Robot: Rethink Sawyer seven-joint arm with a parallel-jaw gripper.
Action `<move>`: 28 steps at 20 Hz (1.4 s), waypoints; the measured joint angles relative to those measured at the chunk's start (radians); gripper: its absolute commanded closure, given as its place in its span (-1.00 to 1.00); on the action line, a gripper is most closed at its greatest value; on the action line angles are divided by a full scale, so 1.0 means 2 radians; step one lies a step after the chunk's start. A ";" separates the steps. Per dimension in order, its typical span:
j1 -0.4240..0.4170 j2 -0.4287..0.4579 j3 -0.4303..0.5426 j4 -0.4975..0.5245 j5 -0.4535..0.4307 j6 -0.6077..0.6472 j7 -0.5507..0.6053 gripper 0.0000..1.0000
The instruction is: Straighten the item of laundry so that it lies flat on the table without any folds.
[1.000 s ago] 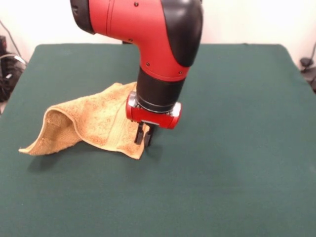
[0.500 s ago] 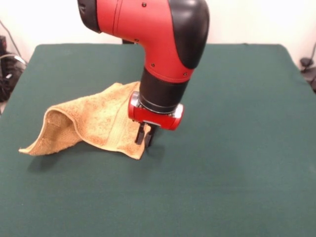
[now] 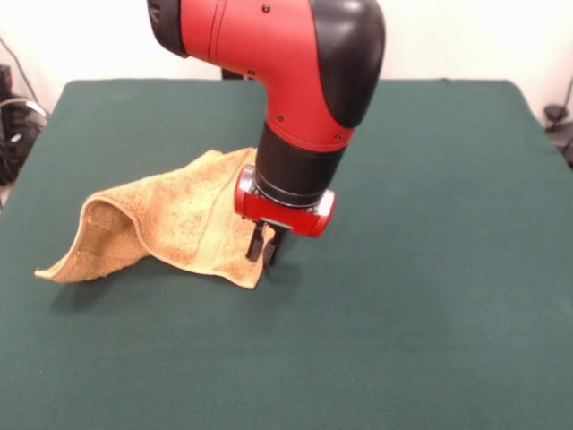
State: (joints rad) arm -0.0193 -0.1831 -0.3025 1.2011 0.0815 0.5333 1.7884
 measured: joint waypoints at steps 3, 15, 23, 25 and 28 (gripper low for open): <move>0.003 0.003 -0.006 0.000 0.012 0.000 0.000 1.00; 0.018 0.010 -0.022 0.001 0.044 0.005 0.000 1.00; 0.048 0.008 -0.021 0.014 0.084 0.005 0.011 1.00; 0.054 0.006 -0.020 0.021 0.100 0.005 0.021 1.00; 0.056 0.003 -0.019 0.028 0.111 0.005 0.026 1.00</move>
State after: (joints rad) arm 0.0924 -0.1765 -0.3411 1.2578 0.3037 0.5436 1.8412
